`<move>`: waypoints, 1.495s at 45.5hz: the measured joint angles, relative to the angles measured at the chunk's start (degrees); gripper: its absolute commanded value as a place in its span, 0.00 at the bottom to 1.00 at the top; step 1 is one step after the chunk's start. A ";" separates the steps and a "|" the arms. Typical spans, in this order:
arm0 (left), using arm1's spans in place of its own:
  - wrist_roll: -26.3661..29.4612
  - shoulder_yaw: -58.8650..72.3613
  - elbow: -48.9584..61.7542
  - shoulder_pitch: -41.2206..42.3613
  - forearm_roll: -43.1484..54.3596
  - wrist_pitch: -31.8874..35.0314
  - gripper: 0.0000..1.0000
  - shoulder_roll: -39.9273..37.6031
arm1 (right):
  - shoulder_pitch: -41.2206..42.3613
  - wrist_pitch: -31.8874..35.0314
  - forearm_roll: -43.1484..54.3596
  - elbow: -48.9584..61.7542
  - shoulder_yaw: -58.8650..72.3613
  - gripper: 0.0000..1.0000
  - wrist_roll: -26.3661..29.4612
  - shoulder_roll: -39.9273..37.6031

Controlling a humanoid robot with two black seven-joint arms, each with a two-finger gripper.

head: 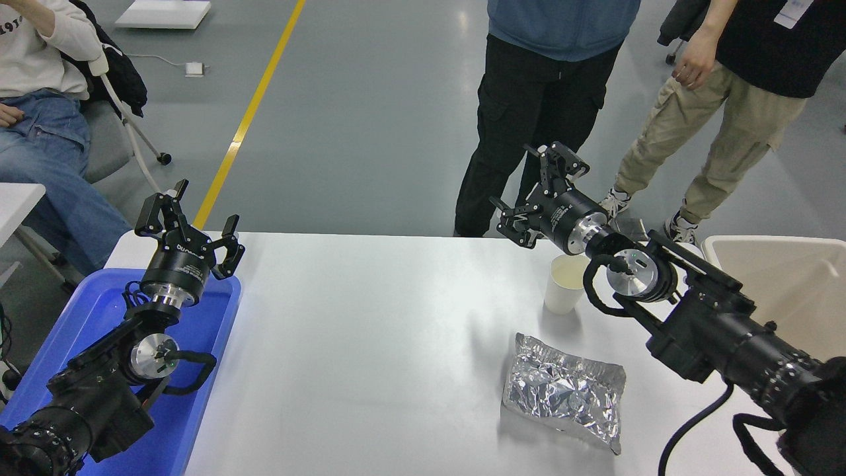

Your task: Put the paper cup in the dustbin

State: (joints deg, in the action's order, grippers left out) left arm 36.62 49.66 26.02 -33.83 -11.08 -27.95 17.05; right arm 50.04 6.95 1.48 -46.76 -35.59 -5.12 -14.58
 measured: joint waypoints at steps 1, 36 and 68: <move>0.00 0.00 0.00 0.00 0.02 0.00 1.00 0.01 | 0.10 0.01 0.53 -0.87 0.42 1.00 0.01 -1.13; 0.00 0.00 0.00 0.08 0.00 0.00 1.00 0.09 | 2.82 7.94 40.82 -8.55 11.70 1.00 -0.25 -16.90; -0.04 0.00 0.00 0.08 0.00 0.00 1.00 0.09 | 7.58 6.56 61.31 -3.76 25.11 1.00 -0.55 -16.79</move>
State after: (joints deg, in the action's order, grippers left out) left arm 36.57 49.66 26.02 -33.75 -11.08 -27.95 17.14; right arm 57.62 13.50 62.79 -50.53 -10.48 -5.67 -31.37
